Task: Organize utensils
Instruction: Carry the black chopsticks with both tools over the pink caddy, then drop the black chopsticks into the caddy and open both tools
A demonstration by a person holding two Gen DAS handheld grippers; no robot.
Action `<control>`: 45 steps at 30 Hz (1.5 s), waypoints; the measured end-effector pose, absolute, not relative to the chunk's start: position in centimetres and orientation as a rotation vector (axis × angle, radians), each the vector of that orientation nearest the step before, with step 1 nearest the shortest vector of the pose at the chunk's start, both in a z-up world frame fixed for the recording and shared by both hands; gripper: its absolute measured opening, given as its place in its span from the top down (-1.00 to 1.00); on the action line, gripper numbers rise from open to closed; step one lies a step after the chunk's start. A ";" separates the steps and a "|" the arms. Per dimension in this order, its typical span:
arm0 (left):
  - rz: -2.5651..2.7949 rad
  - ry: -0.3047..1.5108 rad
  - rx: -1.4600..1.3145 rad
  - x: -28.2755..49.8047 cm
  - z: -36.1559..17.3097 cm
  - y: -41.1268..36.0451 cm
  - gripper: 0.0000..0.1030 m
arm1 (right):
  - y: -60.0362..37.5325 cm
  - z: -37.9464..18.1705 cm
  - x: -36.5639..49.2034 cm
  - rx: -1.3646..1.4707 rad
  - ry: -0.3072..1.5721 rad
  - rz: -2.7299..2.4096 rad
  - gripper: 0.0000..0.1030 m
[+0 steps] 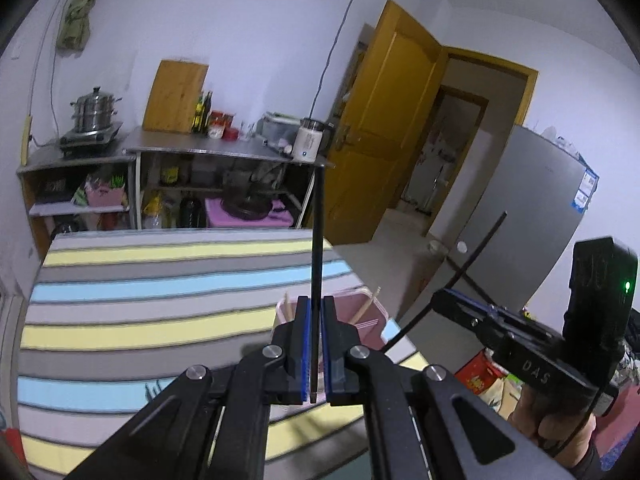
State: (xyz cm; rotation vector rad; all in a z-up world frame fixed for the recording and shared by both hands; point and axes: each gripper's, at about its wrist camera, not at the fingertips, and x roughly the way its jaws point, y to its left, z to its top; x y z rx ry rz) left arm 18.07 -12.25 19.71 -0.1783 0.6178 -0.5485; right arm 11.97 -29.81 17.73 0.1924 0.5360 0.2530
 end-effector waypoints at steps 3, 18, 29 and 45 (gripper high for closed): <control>-0.549 0.601 -0.179 19.5 20.5 -12.9 0.92 | -30.7 18.5 12.7 0.193 0.513 0.232 0.89; -0.522 0.693 -0.198 24.8 14.2 -14.9 0.92 | -31.1 12.2 17.1 0.223 0.599 0.201 0.89; -0.524 0.751 -0.220 24.5 10.3 -14.5 0.89 | -31.5 8.1 18.0 0.241 0.686 0.195 0.71; -0.487 0.662 -0.219 17.3 11.1 -10.9 0.78 | -29.5 10.1 11.1 0.188 0.569 0.217 0.20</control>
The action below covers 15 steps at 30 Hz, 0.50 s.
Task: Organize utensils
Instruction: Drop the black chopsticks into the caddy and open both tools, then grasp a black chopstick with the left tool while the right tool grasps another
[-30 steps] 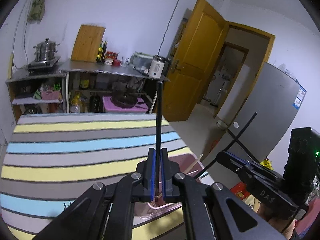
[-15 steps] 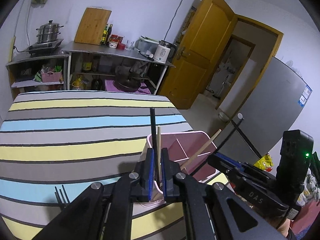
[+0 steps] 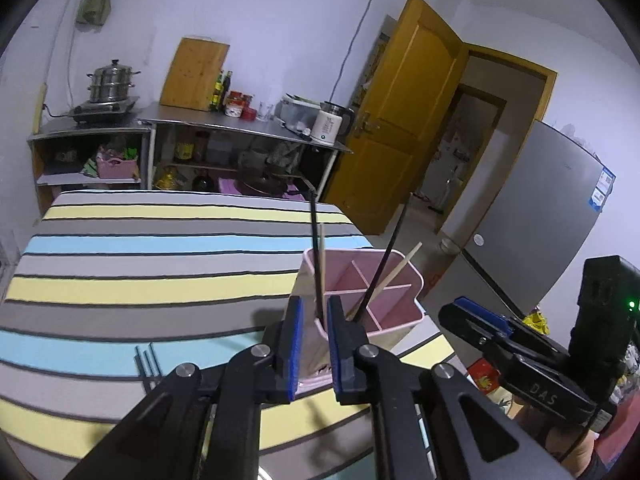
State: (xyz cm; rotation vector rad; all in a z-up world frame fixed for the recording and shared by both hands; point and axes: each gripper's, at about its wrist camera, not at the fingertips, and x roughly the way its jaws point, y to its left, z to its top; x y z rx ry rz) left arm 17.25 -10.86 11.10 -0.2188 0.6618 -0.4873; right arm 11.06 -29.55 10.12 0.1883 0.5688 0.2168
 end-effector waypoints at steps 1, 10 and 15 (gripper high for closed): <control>-0.478 0.659 -0.217 16.7 11.1 -10.5 0.78 | -29.2 10.1 10.7 0.177 0.564 0.218 0.20; -0.377 0.653 -0.166 11.1 8.2 -7.5 0.78 | -26.9 7.9 7.0 0.150 0.599 0.263 0.20; -0.323 0.703 -0.167 8.6 5.1 -5.6 0.78 | -25.0 5.6 5.6 0.130 0.663 0.295 0.20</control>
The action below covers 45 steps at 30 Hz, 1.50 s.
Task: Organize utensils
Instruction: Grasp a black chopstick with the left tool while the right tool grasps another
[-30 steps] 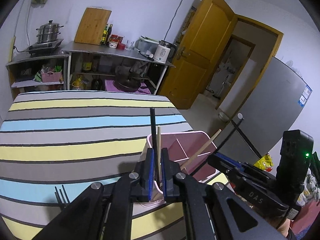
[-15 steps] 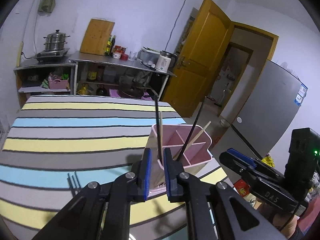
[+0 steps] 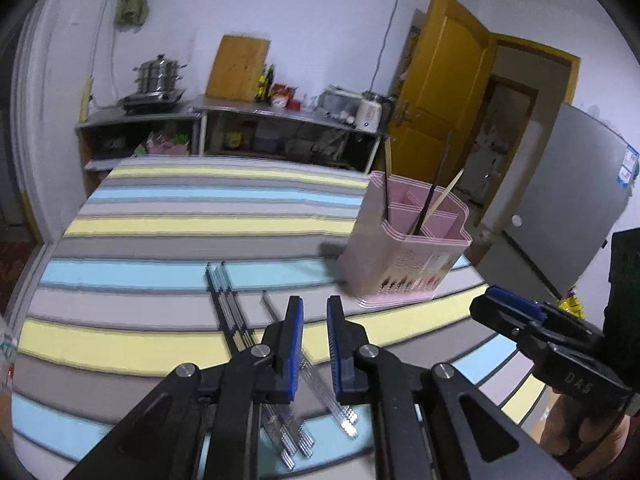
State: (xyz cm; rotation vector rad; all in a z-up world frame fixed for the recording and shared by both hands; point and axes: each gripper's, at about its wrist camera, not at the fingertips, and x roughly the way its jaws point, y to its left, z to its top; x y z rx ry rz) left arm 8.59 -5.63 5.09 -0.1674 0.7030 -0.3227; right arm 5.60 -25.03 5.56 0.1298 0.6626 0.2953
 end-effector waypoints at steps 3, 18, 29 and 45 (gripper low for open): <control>-0.301 0.746 -0.181 8.0 3.3 -4.6 0.78 | -24.1 4.0 5.1 0.121 0.701 0.316 0.20; -0.217 0.884 -0.244 11.5 -2.7 -1.6 0.78 | -20.2 0.8 6.9 0.075 0.821 0.382 0.47; -0.166 0.929 -0.276 16.0 -5.6 -2.0 0.74 | -19.1 -0.7 9.5 0.083 0.861 0.395 0.48; -0.096 0.931 -0.142 16.4 -5.5 -2.4 0.80 | -19.0 -1.2 10.4 0.098 0.880 0.393 0.48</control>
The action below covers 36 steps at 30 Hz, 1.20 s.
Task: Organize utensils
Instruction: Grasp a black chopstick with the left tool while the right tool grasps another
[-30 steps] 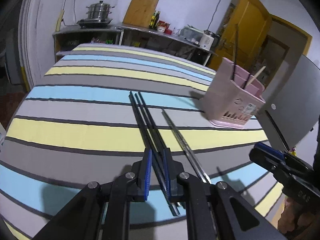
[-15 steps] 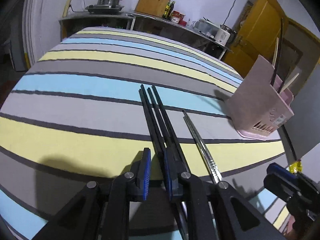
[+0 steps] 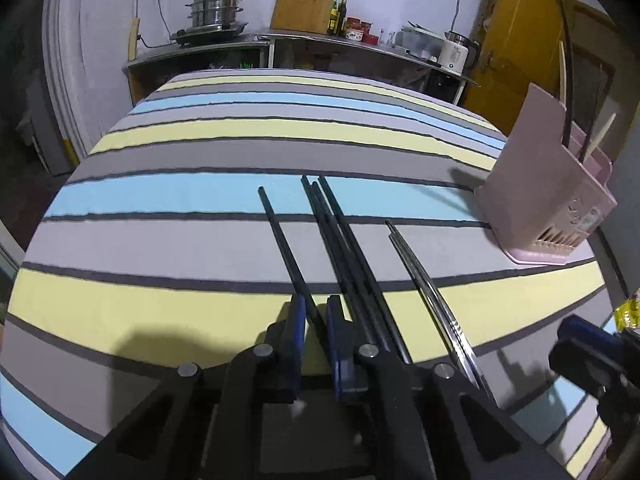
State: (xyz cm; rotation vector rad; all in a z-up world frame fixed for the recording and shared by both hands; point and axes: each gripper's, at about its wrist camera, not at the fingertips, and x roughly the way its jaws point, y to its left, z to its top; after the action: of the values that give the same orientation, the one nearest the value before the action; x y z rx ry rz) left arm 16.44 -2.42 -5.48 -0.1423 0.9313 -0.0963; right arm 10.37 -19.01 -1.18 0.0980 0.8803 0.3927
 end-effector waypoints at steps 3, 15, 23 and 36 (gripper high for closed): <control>-0.112 0.933 -0.183 15.6 -5.6 -0.8 0.84 | -18.4 -1.1 10.8 0.089 0.880 0.407 0.48; -0.045 0.938 -0.247 14.3 -5.4 3.9 0.86 | -12.6 -3.7 16.0 0.082 0.968 0.507 0.60; -0.062 0.956 -0.302 15.3 -5.5 5.0 0.85 | -10.6 -5.5 19.0 0.042 1.014 0.491 0.74; -0.059 0.975 -0.248 17.2 -5.6 4.8 0.85 | -9.7 -5.5 20.4 -0.007 1.051 0.459 0.88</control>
State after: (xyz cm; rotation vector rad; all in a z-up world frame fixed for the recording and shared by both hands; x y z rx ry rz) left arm 17.23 4.75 -5.56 -0.2482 0.9747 -0.0592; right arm 20.44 -9.68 -5.54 -0.0068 1.0508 0.4594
